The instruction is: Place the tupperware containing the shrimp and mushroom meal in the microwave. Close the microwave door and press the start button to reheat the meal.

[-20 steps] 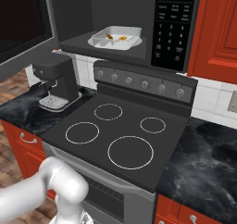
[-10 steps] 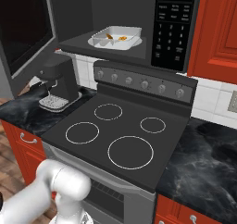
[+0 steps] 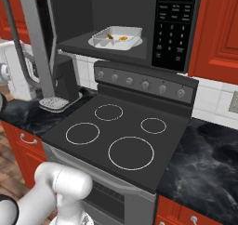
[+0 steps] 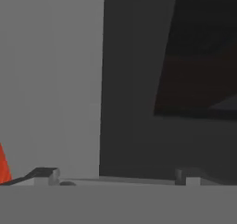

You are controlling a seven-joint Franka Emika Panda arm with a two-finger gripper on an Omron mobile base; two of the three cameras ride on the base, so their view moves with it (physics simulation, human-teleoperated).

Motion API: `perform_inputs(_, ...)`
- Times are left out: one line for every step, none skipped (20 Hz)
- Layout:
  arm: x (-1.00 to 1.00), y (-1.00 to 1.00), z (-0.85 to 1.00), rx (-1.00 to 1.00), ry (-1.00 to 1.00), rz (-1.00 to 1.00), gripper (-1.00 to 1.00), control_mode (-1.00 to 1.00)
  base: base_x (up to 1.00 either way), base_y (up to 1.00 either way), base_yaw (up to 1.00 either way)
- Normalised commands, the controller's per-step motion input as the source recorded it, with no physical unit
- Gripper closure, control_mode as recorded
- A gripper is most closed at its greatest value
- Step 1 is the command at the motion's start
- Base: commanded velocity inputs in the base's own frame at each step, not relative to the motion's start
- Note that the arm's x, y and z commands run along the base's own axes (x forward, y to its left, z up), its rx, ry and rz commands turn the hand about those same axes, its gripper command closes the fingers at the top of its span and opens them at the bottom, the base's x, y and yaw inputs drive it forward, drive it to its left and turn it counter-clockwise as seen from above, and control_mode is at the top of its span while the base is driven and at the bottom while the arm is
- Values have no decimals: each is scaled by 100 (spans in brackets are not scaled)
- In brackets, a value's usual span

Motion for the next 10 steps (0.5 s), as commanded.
perform_inputs(17,-72,21,1,0,0,-100,-100,0,0,0)
perform_inputs(21,-66,24,1,0,0,-100,-100,0,0,0)
perform_inputs(26,-61,25,1,0,0,-100,-100,0,0,0)
perform_inputs(30,-56,26,1,0,0,-100,-100,0,0,0)
perform_inputs(33,-51,29,1,0,0,-100,-100,0,0,0)
perform_inputs(35,-47,28,1,0,1,-100,-100,0,0,0)
perform_inputs(36,-41,29,0,0,2,-100,-100,0,0,0)
perform_inputs(36,-36,31,0,0,3,-100,-100,0,0,0)
perform_inputs(37,-31,32,0,0,3,-100,-100,0,0,0)
perform_inputs(38,-28,33,0,0,4,-100,-100,0,0,0)
